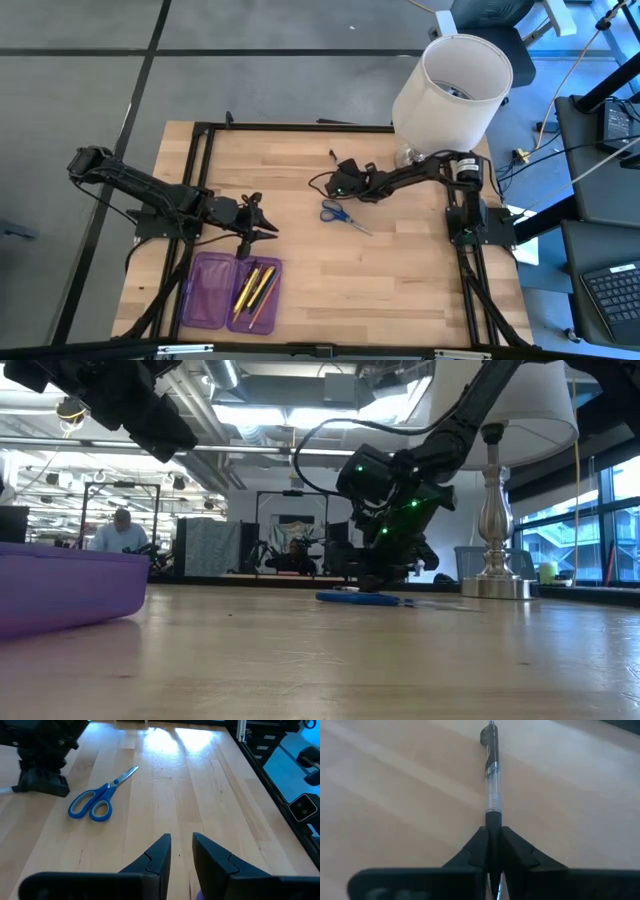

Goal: Pick & place school supplies into a supply box
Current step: Put the transparent pen into the violet box

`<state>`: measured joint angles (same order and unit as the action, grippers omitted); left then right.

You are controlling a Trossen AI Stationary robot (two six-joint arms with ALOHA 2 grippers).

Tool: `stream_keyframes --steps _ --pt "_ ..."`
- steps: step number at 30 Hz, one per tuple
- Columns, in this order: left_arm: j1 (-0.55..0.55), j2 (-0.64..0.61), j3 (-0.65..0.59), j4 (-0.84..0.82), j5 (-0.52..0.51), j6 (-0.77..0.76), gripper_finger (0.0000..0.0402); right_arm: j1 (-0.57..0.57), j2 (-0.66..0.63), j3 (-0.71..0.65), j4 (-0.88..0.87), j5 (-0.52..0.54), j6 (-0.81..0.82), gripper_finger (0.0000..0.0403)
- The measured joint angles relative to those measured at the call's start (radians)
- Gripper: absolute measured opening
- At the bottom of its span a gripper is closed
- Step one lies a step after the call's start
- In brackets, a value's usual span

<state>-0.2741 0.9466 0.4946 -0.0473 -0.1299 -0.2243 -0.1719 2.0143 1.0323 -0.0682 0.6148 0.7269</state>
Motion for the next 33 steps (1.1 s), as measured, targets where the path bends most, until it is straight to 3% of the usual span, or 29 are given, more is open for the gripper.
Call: stream_keyframes --steps 13,18,21,27,33 --pt "0.001 -0.002 0.000 0.010 -0.007 -0.084 0.0071 0.162 -0.164 -0.003 -0.008 0.008 -0.029 0.0038" --pt "0.001 -0.003 0.000 0.061 -0.007 -0.027 0.0072 0.269 -0.241 -0.003 0.014 0.023 -0.054 0.0040" --pt "0.001 -0.002 0.000 0.089 -0.005 0.050 0.0072 0.345 -0.277 -0.002 0.042 0.091 -0.063 0.0047" --pt "0.001 -0.001 0.001 0.138 -0.041 0.022 0.0077 0.484 -0.293 -0.001 0.168 0.158 -0.177 0.0042" --pt "0.000 0.022 0.001 0.151 -0.058 -0.065 0.0126 0.563 -0.293 -0.001 0.360 0.169 -0.319 0.0043"
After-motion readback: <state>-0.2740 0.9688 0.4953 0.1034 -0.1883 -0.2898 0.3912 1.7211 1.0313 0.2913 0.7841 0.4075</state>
